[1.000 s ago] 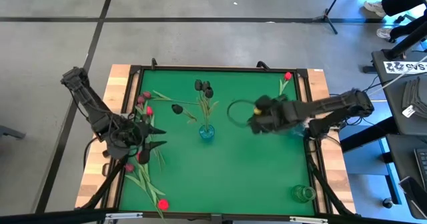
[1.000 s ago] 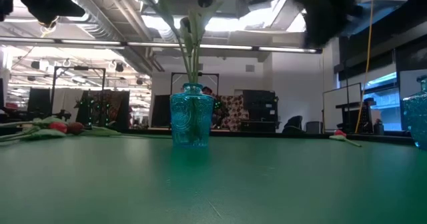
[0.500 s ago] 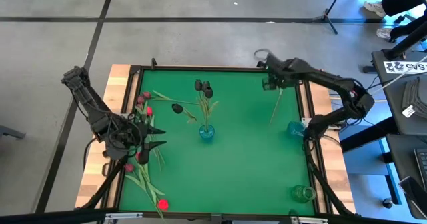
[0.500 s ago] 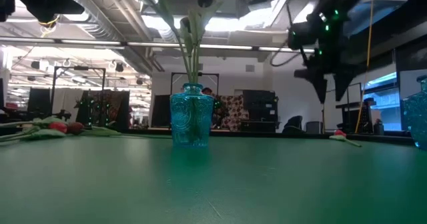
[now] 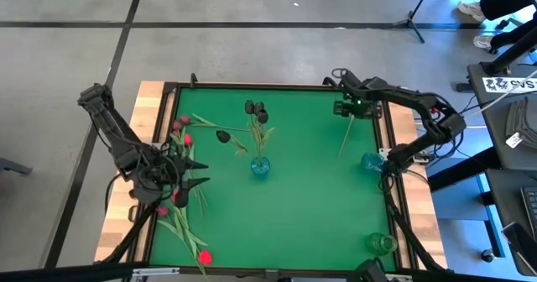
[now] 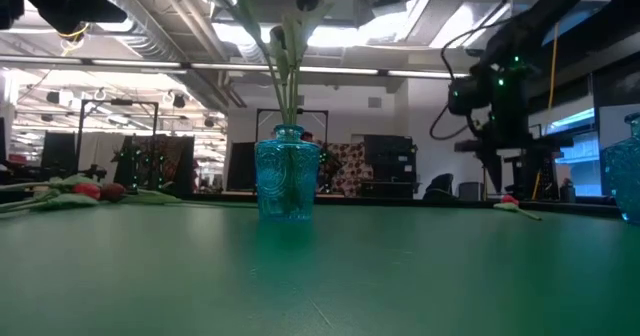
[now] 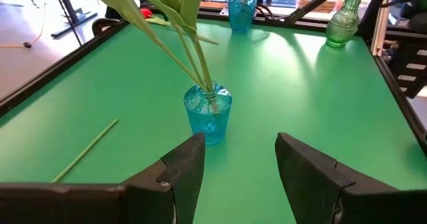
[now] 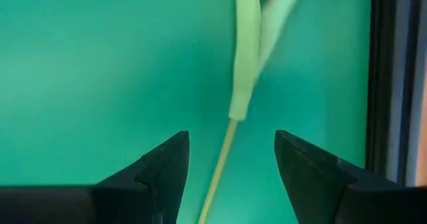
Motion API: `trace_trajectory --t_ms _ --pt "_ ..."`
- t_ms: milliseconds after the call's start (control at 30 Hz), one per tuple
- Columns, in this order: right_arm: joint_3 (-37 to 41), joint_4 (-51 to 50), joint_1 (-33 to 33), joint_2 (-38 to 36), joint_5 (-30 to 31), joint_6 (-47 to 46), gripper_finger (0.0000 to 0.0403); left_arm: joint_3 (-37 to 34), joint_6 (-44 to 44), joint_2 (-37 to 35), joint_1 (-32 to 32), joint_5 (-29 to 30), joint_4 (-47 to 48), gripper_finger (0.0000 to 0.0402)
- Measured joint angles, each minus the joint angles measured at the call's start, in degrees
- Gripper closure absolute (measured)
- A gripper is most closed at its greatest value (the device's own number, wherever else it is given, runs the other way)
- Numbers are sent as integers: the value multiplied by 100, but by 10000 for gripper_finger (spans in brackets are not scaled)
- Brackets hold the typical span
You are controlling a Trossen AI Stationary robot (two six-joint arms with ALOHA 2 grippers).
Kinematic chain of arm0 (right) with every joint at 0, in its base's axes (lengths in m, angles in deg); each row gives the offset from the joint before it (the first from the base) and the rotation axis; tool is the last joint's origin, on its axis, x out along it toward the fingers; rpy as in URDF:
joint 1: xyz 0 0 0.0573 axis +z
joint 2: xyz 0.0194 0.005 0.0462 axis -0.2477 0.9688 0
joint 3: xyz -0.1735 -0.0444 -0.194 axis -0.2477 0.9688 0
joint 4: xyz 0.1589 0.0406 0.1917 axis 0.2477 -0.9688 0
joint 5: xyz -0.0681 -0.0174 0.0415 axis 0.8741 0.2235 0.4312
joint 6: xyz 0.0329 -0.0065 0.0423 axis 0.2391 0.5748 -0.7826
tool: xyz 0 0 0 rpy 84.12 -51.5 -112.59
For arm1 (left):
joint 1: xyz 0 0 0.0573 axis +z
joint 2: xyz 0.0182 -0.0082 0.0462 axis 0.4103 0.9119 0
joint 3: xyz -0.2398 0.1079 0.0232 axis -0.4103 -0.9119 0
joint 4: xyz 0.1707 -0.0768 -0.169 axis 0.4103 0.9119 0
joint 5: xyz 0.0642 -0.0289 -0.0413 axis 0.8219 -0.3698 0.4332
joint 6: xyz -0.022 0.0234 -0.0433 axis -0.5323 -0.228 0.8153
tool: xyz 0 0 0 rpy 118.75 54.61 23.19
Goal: Sort flowers into vase by color
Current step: Put the red flower into the right blue vase
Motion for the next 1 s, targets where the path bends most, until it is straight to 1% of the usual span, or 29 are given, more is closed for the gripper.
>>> trace_trajectory --t_ms 133,400,567,767,833,1000 --pt "293 176 -5 66 -8 -255 205 0 33 79 0 -15 -3 221" --pt "832 1045 -5 35 -225 -662 279 -1 49 212 0 -44 -103 221" --pt "864 1145 126 42 -8 -726 318 -2 70 212 0 -41 -138 221" --pt "867 1242 390 51 230 -857 386 -2 37 212 0 121 -305 221" --pt "871 1256 474 53 297 -851 396 -2 35 212 2 151 -339 221" --pt "901 1271 796 -50 435 -771 396 -2 55 212 0 148 -380 221"
